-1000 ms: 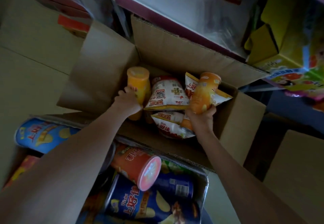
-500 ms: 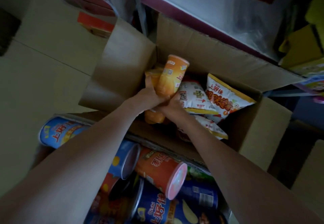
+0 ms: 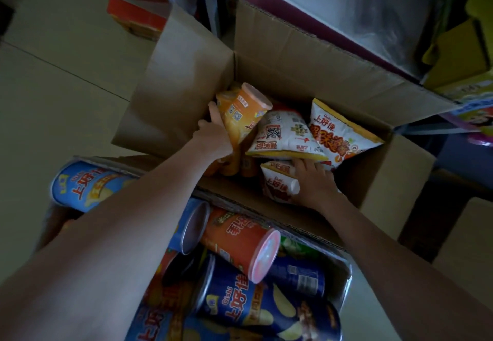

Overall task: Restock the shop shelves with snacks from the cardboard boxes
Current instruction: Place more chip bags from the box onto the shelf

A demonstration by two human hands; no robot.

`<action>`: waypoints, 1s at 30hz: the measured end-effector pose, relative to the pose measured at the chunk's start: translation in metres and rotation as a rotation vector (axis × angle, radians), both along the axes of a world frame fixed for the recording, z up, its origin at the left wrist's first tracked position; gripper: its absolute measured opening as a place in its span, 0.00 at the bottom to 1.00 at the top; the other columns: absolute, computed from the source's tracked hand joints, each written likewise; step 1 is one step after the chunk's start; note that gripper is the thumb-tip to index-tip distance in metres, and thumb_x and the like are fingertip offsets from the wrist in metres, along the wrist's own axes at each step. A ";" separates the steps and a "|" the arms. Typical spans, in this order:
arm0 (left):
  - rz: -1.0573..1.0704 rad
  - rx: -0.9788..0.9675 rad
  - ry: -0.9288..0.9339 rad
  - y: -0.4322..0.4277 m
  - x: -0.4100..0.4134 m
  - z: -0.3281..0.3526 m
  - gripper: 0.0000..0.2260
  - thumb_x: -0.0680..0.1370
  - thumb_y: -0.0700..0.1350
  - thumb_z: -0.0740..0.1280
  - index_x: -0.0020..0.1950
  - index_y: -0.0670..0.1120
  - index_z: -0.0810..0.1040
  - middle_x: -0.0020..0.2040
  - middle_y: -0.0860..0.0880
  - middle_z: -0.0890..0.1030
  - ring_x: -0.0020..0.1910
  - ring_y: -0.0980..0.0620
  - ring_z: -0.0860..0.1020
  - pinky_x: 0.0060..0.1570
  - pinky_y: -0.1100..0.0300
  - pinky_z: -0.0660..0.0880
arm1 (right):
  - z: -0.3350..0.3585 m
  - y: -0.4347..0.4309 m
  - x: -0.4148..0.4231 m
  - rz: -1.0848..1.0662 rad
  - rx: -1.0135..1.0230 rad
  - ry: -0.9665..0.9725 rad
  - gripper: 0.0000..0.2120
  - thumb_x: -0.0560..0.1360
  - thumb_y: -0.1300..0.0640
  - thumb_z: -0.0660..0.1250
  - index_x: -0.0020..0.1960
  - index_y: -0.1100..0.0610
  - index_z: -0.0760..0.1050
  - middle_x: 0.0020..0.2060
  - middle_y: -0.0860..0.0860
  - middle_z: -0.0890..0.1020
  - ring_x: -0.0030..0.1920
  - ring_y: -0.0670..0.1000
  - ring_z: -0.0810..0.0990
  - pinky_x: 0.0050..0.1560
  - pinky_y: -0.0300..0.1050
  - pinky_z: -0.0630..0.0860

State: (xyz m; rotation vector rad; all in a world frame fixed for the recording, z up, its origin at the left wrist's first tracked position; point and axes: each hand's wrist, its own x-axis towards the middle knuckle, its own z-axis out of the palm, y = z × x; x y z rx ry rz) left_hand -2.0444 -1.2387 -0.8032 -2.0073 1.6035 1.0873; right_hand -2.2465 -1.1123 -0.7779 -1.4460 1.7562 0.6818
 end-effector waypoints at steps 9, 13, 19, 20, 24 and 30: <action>-0.421 -0.117 0.066 0.023 -0.044 0.076 0.66 0.63 0.56 0.79 0.72 0.54 0.23 0.74 0.45 0.25 0.74 0.39 0.30 0.69 0.32 0.41 | 0.006 0.015 -0.018 -0.015 -0.056 0.001 0.38 0.75 0.48 0.69 0.76 0.54 0.52 0.74 0.56 0.59 0.71 0.62 0.62 0.65 0.58 0.66; -0.710 -0.187 0.202 0.029 -0.057 0.090 0.63 0.64 0.64 0.75 0.74 0.52 0.26 0.74 0.44 0.25 0.73 0.41 0.28 0.71 0.39 0.34 | 0.043 0.009 -0.048 -0.087 -0.096 -0.093 0.36 0.73 0.47 0.71 0.75 0.52 0.57 0.71 0.55 0.66 0.68 0.60 0.66 0.64 0.56 0.69; -0.530 -0.008 0.527 0.039 -0.068 0.097 0.60 0.64 0.56 0.79 0.78 0.51 0.36 0.79 0.50 0.41 0.78 0.50 0.43 0.76 0.53 0.47 | 0.113 -0.012 -0.099 -0.234 -0.196 -0.301 0.40 0.67 0.54 0.78 0.74 0.54 0.63 0.70 0.53 0.70 0.67 0.55 0.70 0.61 0.41 0.67; -0.465 -0.003 0.588 0.039 -0.068 0.096 0.59 0.63 0.55 0.80 0.78 0.52 0.39 0.79 0.51 0.45 0.78 0.51 0.47 0.76 0.53 0.52 | 0.123 -0.017 -0.104 -0.265 -0.236 -0.327 0.40 0.67 0.55 0.78 0.74 0.54 0.64 0.69 0.53 0.71 0.67 0.54 0.71 0.59 0.39 0.66; -0.417 -0.171 0.678 0.032 -0.067 0.091 0.54 0.59 0.59 0.79 0.77 0.50 0.53 0.74 0.50 0.61 0.73 0.51 0.61 0.70 0.45 0.65 | 0.145 -0.044 -0.111 -0.359 -0.348 -0.435 0.38 0.65 0.50 0.79 0.71 0.46 0.68 0.62 0.47 0.78 0.61 0.48 0.76 0.62 0.47 0.72; -0.167 -0.209 0.717 0.012 -0.049 0.108 0.34 0.63 0.49 0.81 0.62 0.53 0.65 0.56 0.59 0.76 0.54 0.68 0.75 0.50 0.68 0.76 | 0.131 -0.065 -0.103 -0.501 -0.450 -0.511 0.42 0.66 0.46 0.77 0.75 0.42 0.61 0.68 0.46 0.72 0.69 0.48 0.70 0.69 0.48 0.67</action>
